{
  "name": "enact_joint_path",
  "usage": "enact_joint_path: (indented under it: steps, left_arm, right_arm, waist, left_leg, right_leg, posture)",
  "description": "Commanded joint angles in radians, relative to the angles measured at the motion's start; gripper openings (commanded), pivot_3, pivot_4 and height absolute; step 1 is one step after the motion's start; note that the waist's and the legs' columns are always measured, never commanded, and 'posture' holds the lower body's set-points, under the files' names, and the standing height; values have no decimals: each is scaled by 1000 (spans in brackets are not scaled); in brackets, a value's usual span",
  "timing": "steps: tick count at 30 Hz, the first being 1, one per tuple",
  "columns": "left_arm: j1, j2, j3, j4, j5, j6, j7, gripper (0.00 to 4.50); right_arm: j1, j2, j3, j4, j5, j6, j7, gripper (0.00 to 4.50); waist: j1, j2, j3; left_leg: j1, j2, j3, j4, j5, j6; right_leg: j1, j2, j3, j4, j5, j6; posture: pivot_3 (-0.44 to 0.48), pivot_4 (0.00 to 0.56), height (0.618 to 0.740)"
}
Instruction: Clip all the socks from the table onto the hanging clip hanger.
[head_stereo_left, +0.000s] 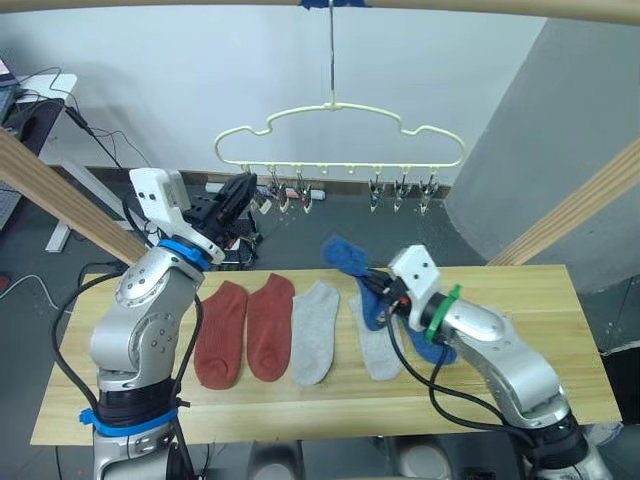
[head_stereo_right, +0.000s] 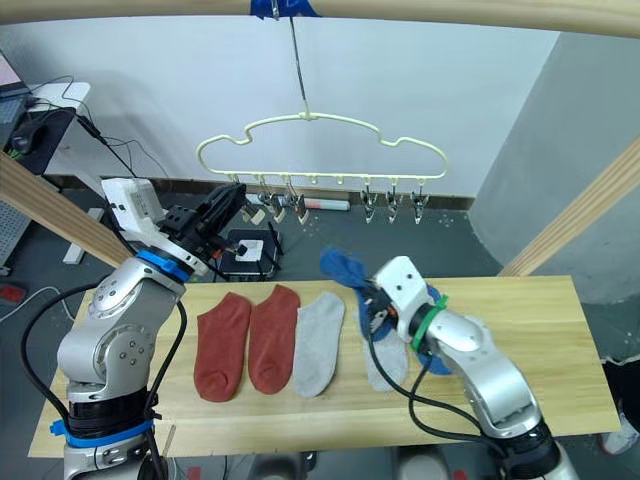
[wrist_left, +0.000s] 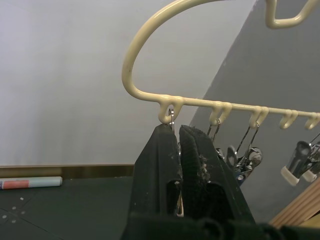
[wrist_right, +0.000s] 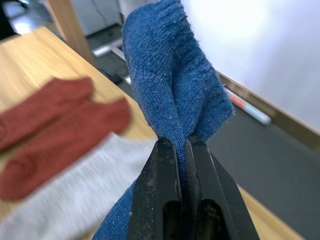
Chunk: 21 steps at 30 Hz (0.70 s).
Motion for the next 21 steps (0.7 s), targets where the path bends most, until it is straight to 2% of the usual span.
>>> enact_joint_path:
  steps: [1, 10, 21]
  left_arm:
    - [-6, 2, 9, -64, -39, 16, 7, 0]
    - [-3, -1, 14, -91, -86, 62, 27, 0]
    - [4, 6, 15, -103, -112, 84, 36, 0]
  right_arm:
    - [-45, 68, 65, 35, -5, -27, 0, 14]
    - [-121, 198, 121, 165, -47, -91, -27, 14]
    - [-166, 274, 109, 281, -80, -164, -38, 14]
  waist:
    - [-1, 0, 0]
    - [0, 0, 0]
    - [0, 0, 0]
  left_leg:
    - [0, 0, 0, 0, 0, 0]
    - [0, 0, -2, 0, 0, -1]
    - [0, 0, -2, 0, 0, -1]
  right_leg:
    - [0, 0, 0, 0, 0, 0]
    - [0, -1, -1, 1, 0, 0]
    - [-1, -1, -1, 1, 0, 0]
  posture:
    - [-162, 326, 740]
    - [-146, 316, 740]
    - [-137, 316, 740]
